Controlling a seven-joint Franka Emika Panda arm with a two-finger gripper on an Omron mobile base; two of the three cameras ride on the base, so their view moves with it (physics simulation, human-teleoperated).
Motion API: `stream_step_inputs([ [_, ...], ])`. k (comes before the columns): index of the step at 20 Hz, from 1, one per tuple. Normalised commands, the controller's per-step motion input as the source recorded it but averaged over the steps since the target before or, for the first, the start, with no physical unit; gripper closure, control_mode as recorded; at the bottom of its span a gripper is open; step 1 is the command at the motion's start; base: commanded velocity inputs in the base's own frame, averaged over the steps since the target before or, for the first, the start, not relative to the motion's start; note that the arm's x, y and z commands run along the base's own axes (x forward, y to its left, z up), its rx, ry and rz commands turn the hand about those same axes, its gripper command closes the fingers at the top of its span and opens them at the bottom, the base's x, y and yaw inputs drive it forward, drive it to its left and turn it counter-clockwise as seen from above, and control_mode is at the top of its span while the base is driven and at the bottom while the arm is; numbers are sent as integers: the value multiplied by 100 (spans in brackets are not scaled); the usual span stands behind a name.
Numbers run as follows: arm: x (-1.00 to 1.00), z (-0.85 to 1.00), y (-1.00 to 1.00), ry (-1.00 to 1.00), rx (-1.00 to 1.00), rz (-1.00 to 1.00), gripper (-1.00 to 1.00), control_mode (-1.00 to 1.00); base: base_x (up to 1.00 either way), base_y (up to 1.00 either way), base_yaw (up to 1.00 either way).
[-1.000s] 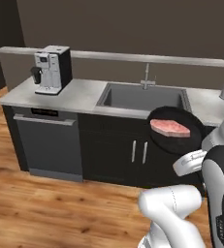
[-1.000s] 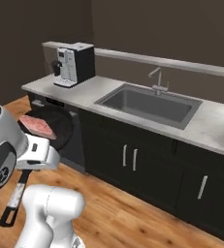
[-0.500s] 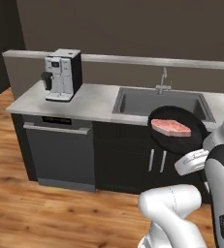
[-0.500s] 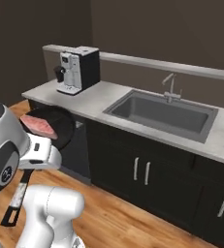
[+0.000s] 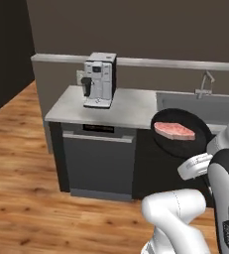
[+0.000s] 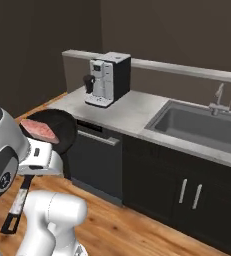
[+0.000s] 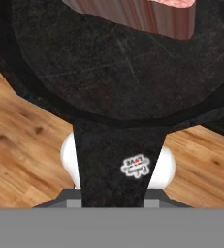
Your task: Pick up the pan with the steak in it and place it on the dining table. Then place the steak on the plate.
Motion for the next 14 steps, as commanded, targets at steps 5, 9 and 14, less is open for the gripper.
stream_step_inputs([
  [5,0,0,0,0,0,0,100,100,41,98,-6],
  [9,0,0,0,0,0,0,100,100,39,100,-6],
  [14,0,0,0,0,0,0,100,100,36,100,-5],
])
